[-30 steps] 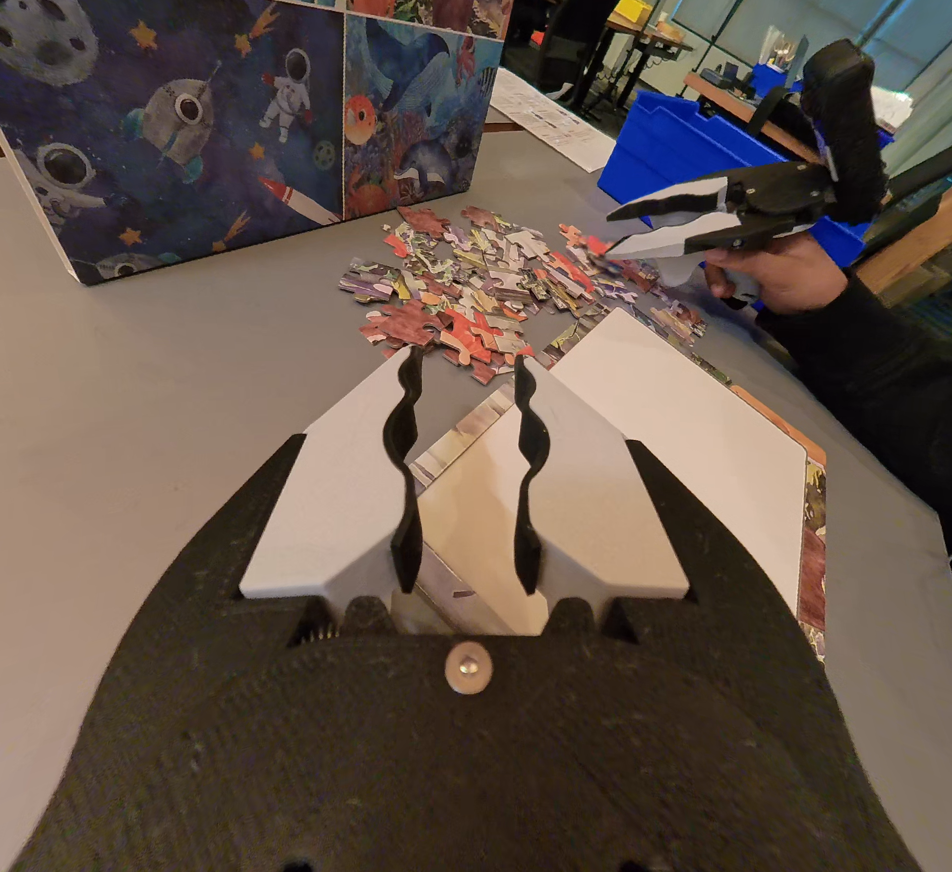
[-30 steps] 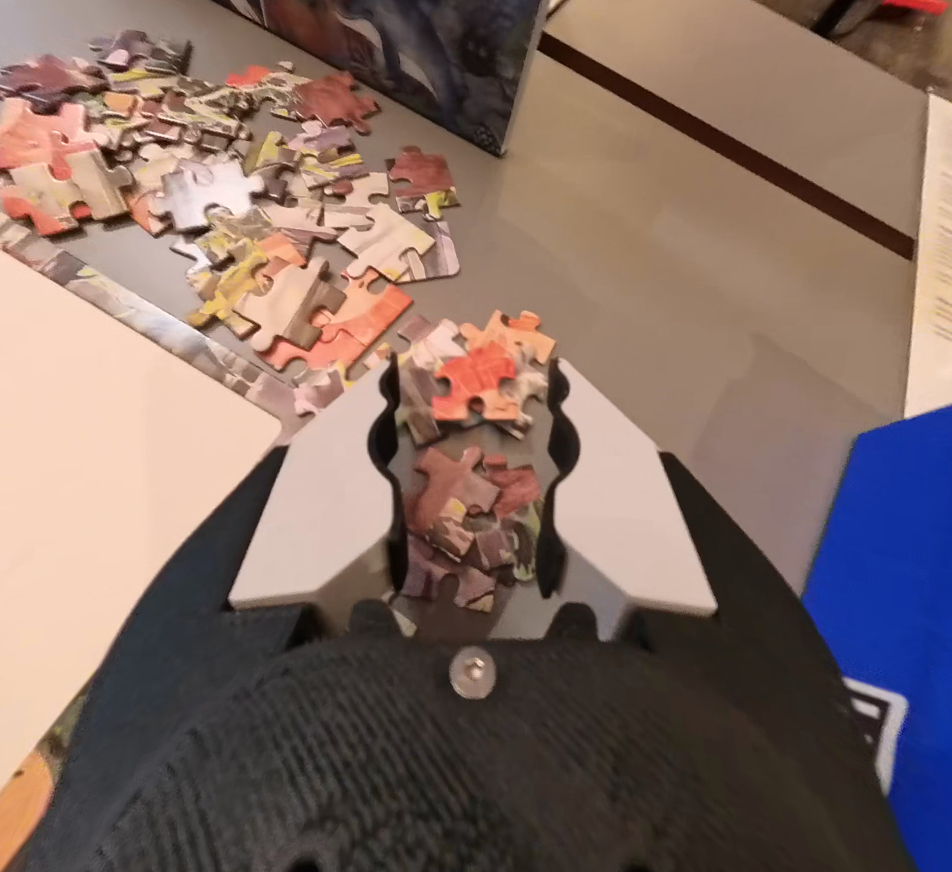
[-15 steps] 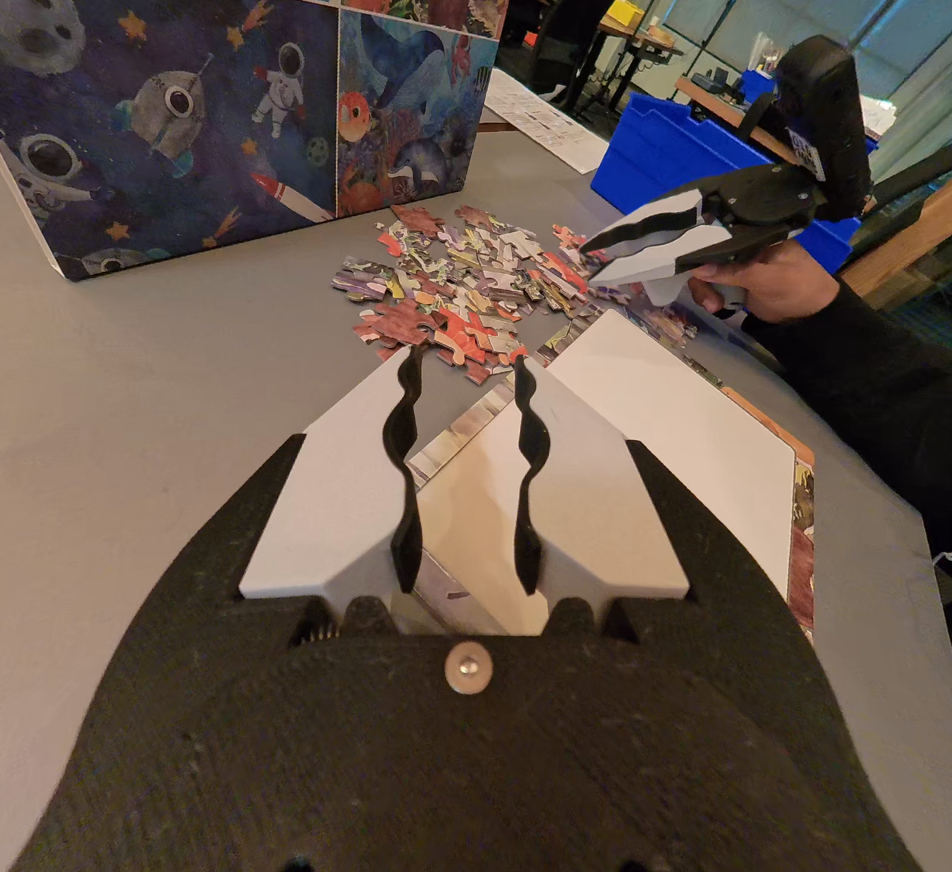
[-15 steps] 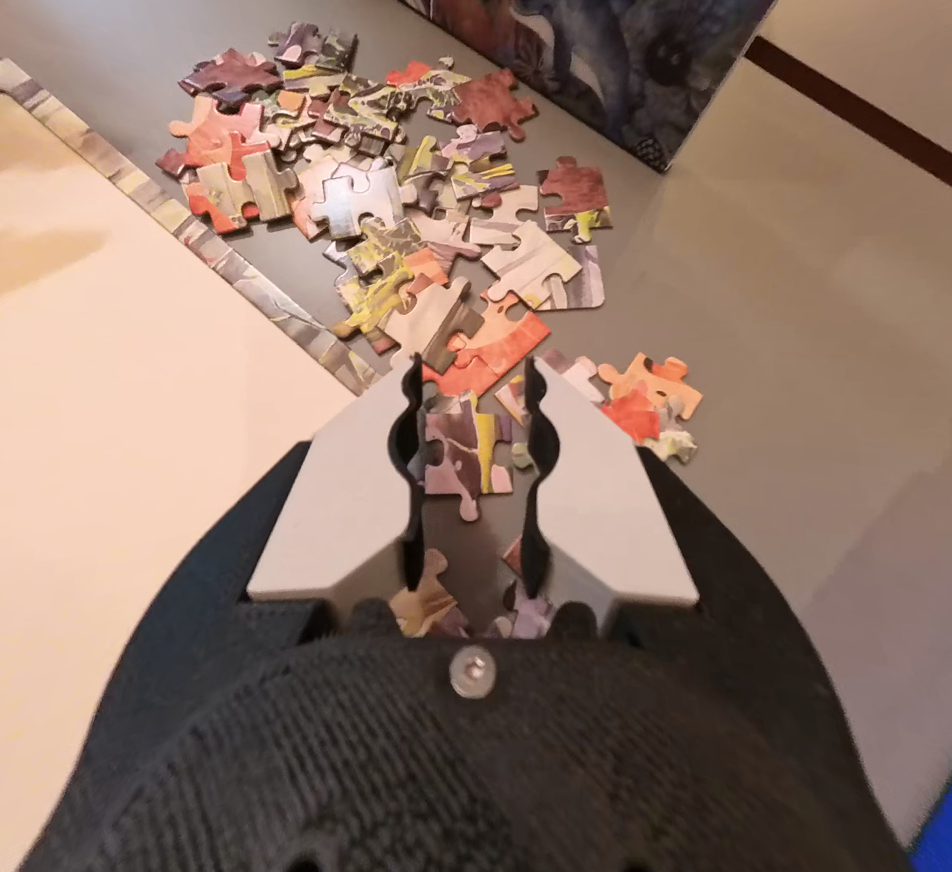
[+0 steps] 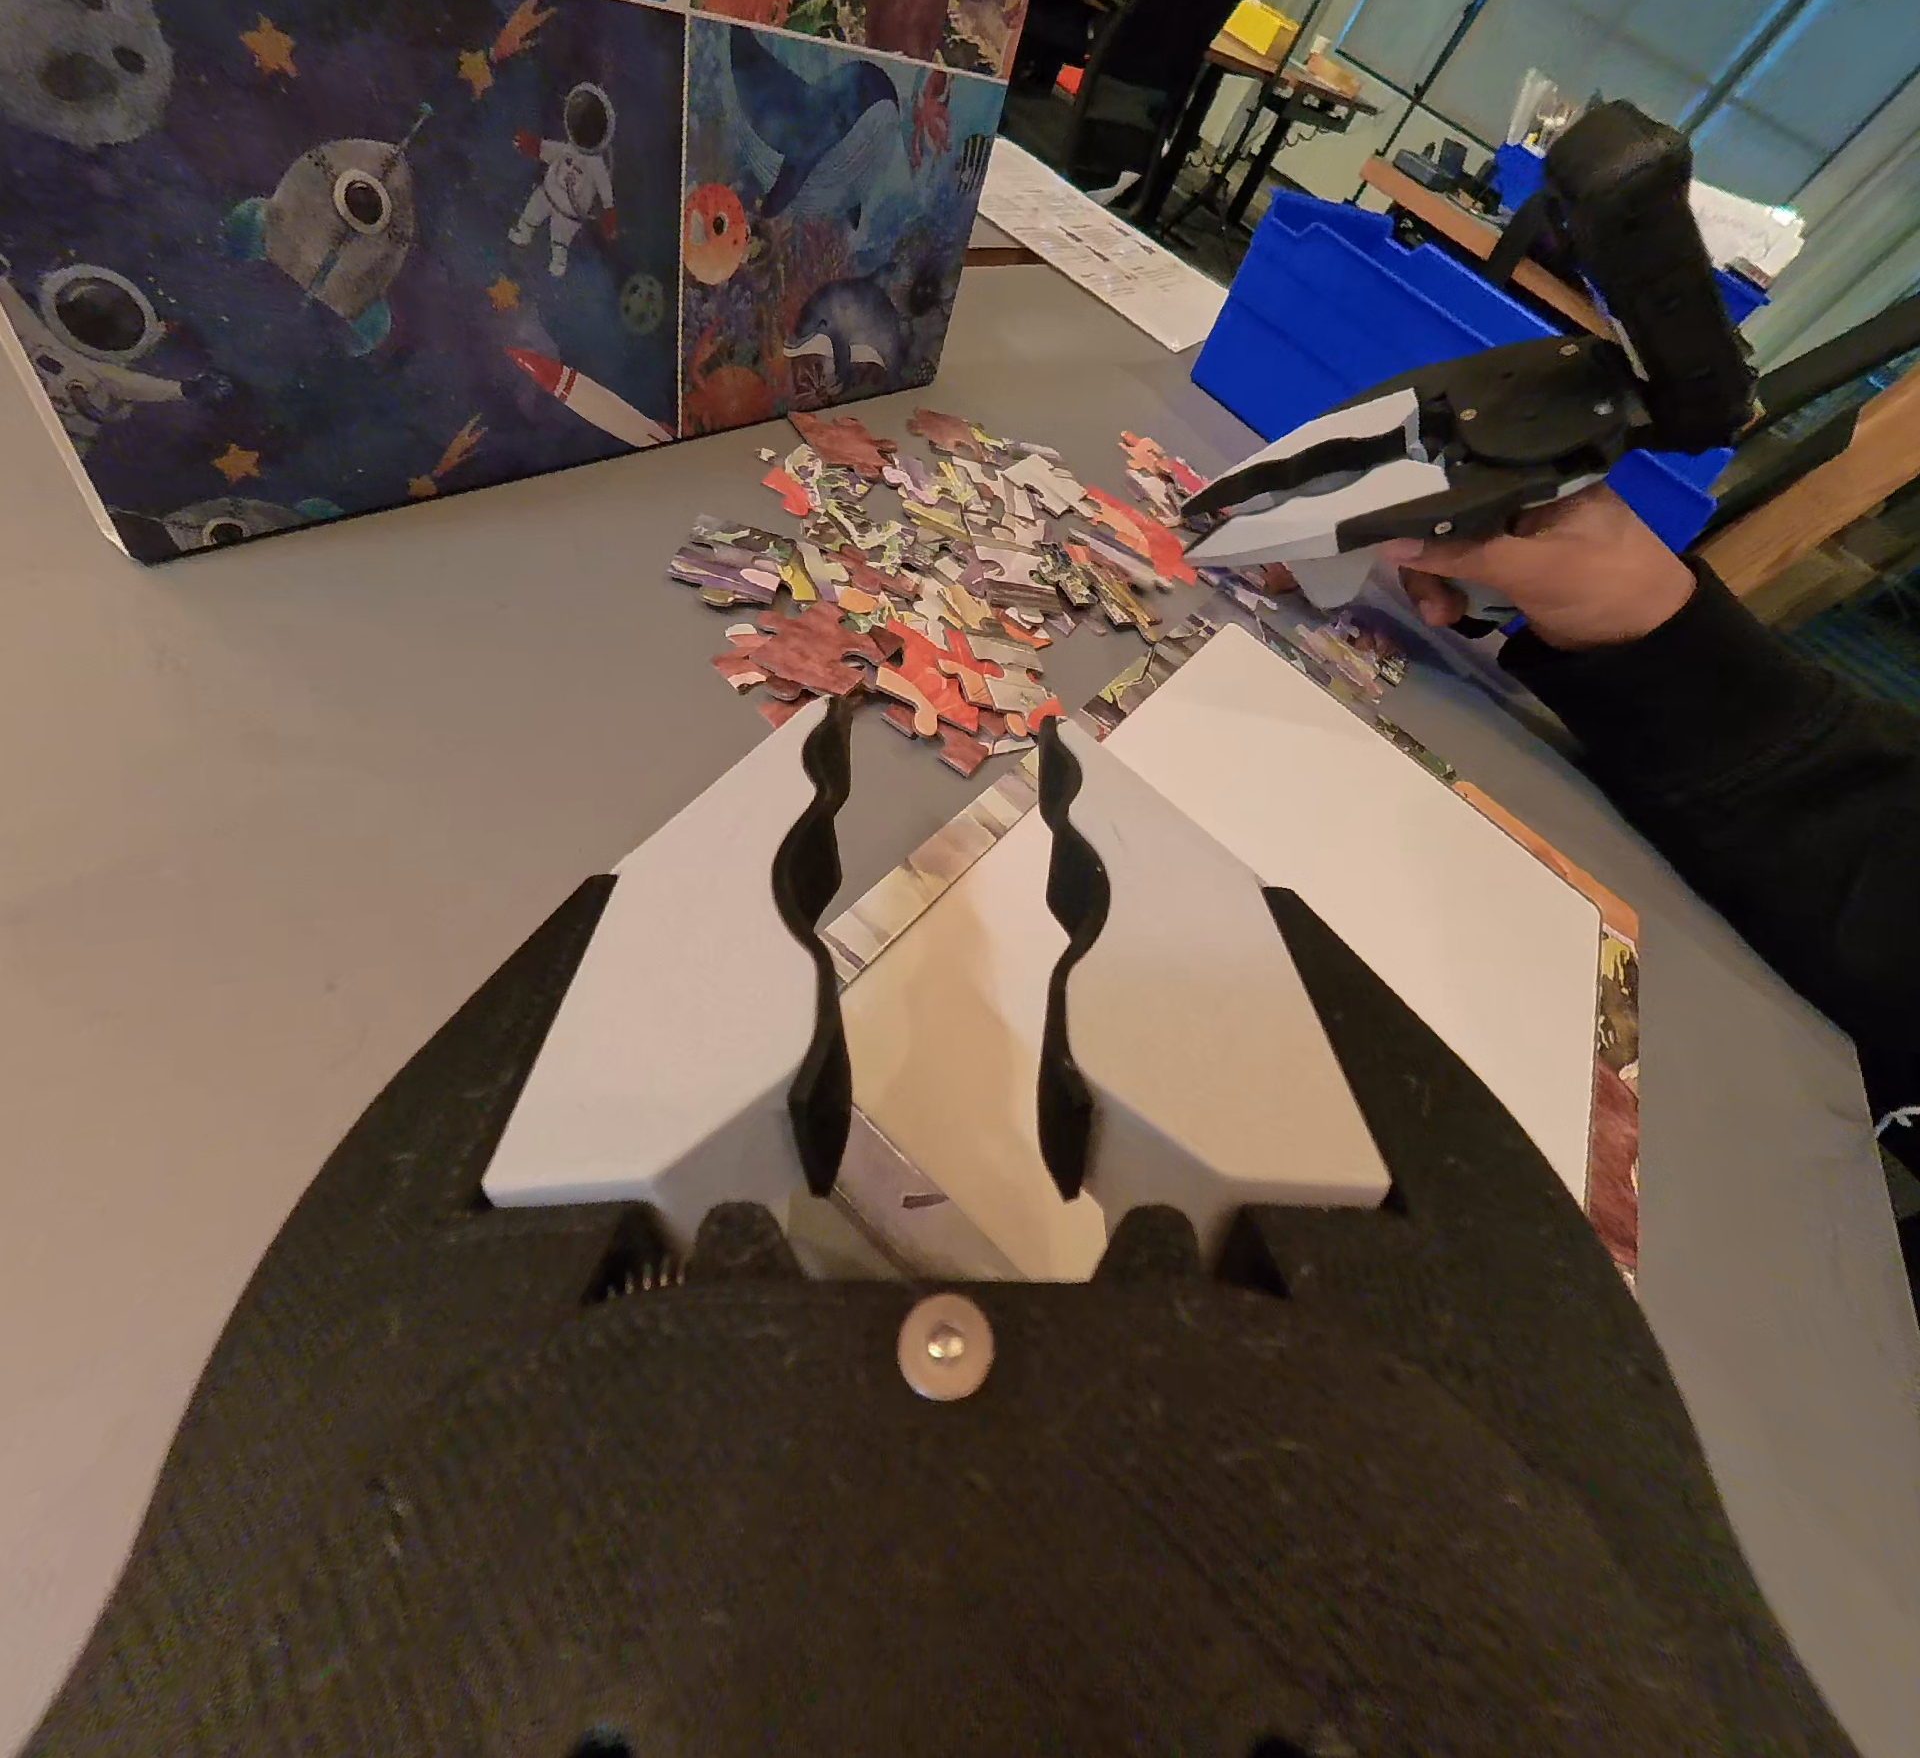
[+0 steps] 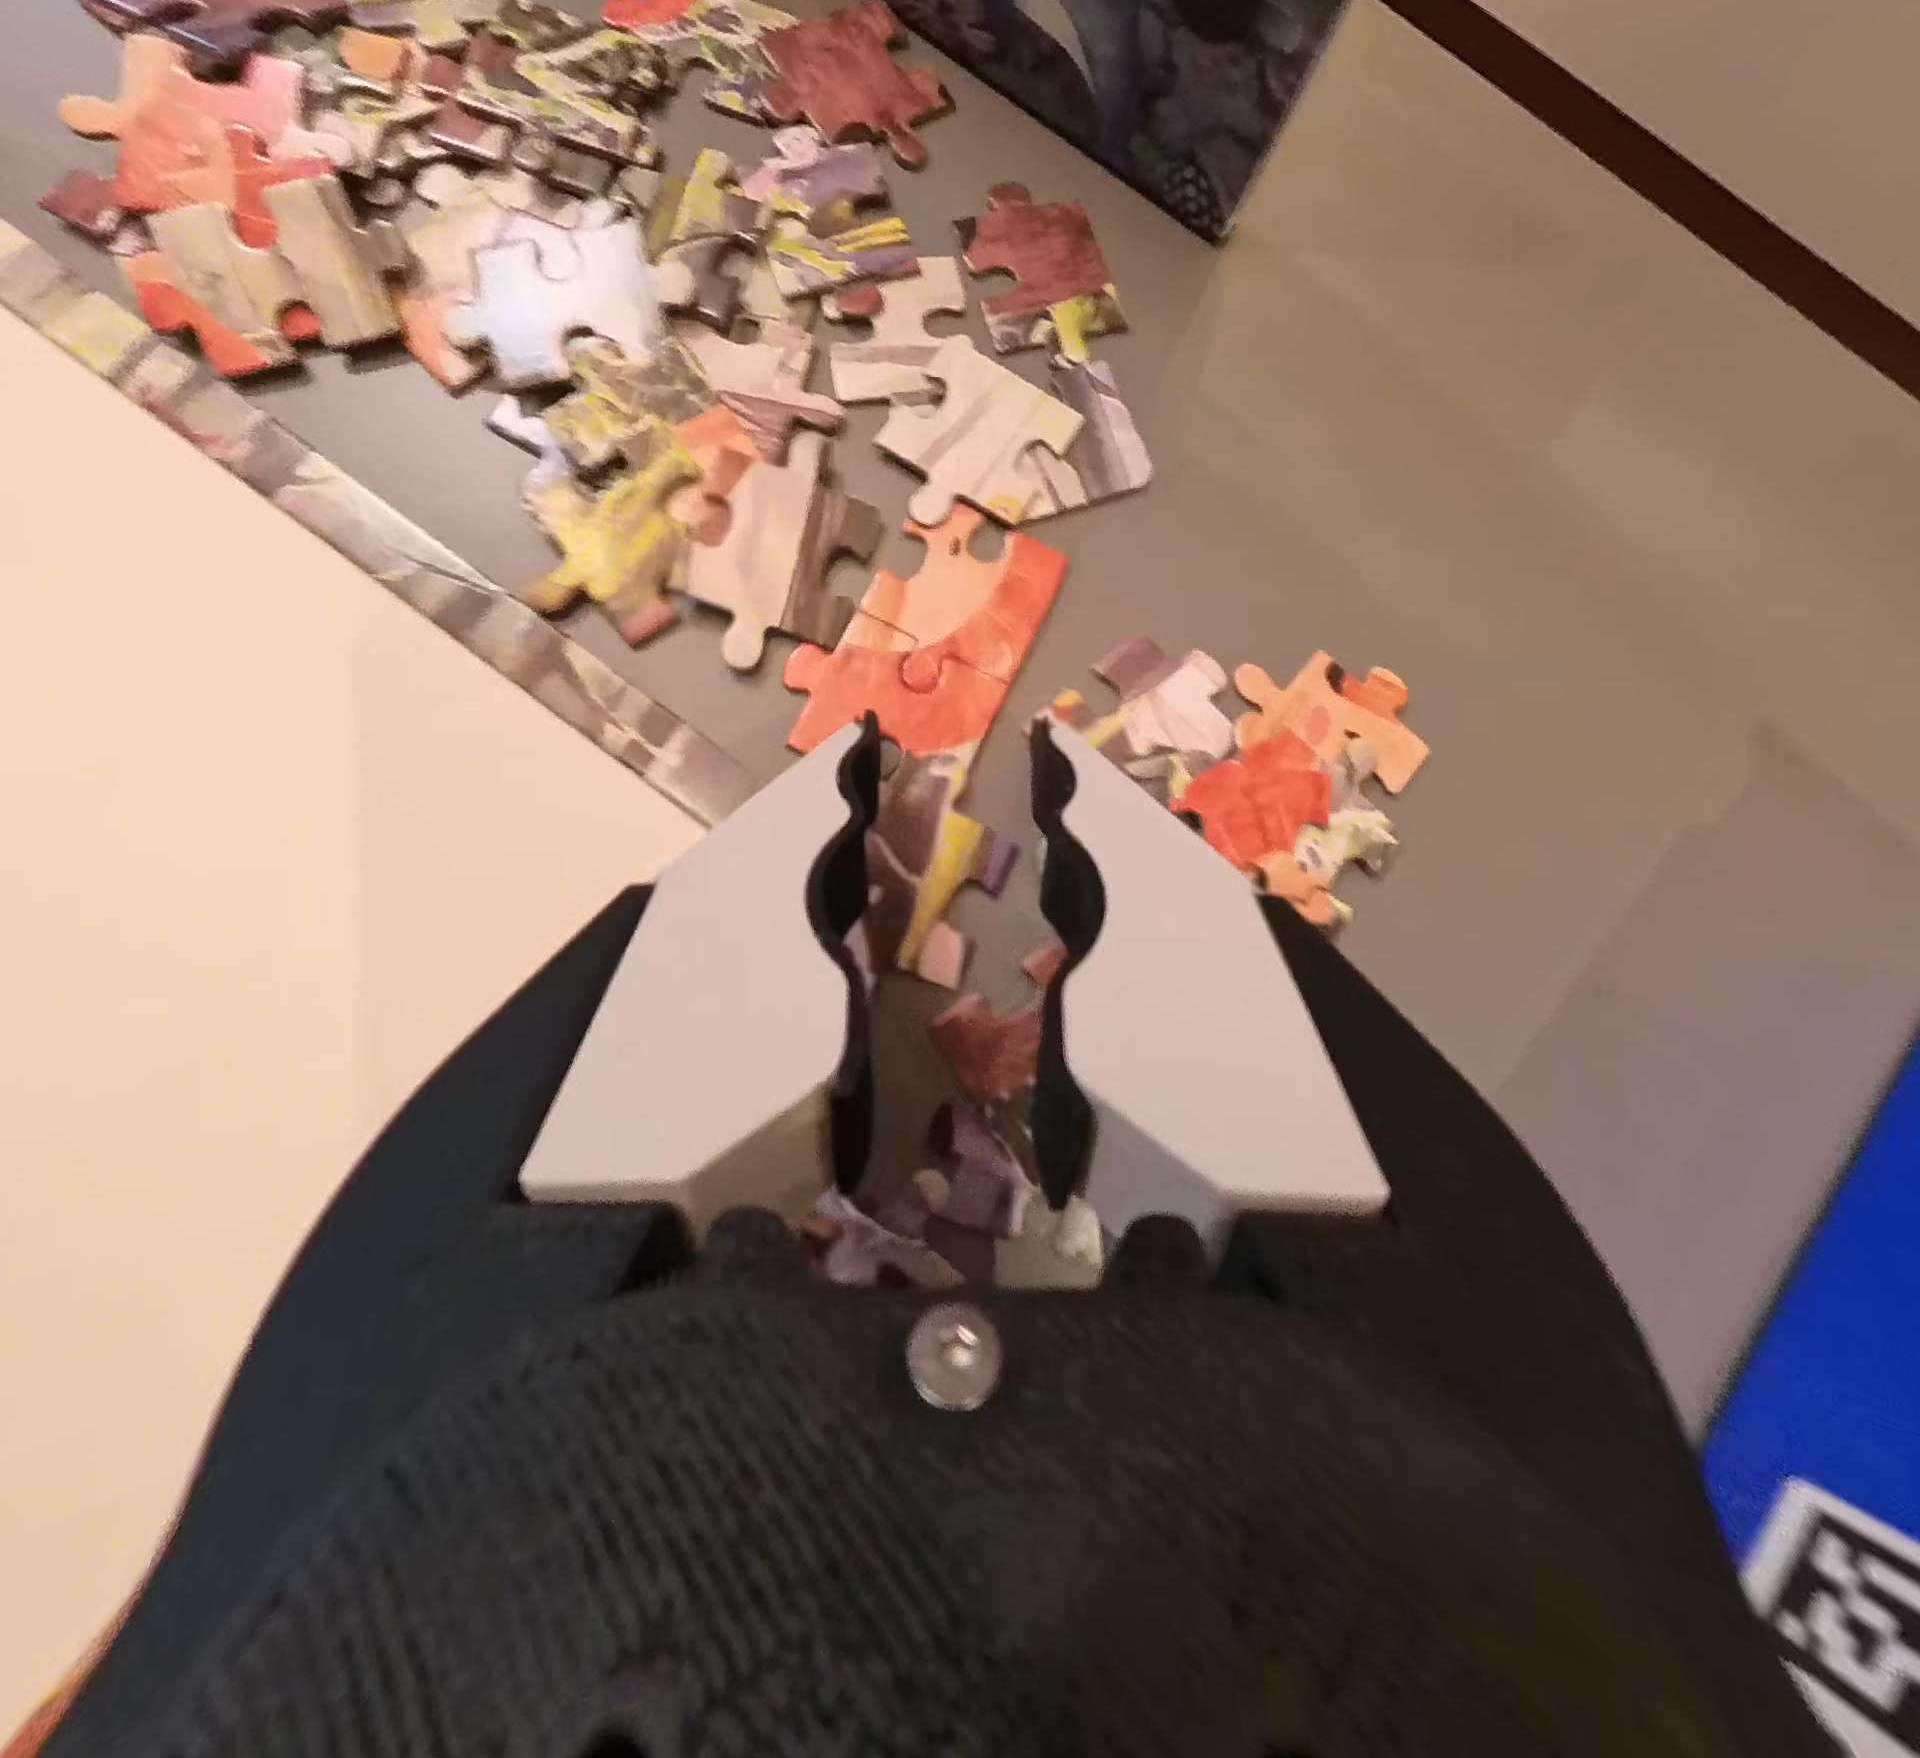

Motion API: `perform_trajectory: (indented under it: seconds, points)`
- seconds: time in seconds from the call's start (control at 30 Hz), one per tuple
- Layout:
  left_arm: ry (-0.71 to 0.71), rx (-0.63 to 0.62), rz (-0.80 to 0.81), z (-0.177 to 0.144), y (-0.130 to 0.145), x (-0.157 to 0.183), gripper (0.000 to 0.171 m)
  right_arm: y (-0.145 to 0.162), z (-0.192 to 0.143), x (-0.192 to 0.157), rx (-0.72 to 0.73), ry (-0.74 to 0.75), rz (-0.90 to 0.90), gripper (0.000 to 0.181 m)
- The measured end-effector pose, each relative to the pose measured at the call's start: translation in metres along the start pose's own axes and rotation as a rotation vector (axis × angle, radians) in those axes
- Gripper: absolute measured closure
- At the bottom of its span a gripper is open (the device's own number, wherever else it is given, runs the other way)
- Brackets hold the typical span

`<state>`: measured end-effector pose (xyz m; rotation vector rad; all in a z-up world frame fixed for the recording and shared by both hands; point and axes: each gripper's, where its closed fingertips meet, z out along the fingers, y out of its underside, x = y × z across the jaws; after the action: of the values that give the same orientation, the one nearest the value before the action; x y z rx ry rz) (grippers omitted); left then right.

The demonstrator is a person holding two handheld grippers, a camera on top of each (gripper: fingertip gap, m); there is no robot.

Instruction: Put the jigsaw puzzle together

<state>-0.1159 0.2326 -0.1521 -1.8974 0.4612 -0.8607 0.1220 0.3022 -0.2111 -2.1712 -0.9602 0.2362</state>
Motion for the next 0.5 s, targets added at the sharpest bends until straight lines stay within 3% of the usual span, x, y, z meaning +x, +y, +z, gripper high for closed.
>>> perform_trajectory:
  seconds: [0.4,0.5]
  points:
    - [-0.002,-0.001,0.006,0.0000,0.0001,0.0004,0.137,0.0002,0.0022,-0.0059,0.013,-0.101,0.128,0.147]
    - [-0.002,-0.002,0.007,0.0002,0.0002,0.0005,0.137,-0.0007,0.0002,-0.0114,0.026,-0.147,0.165,0.134]
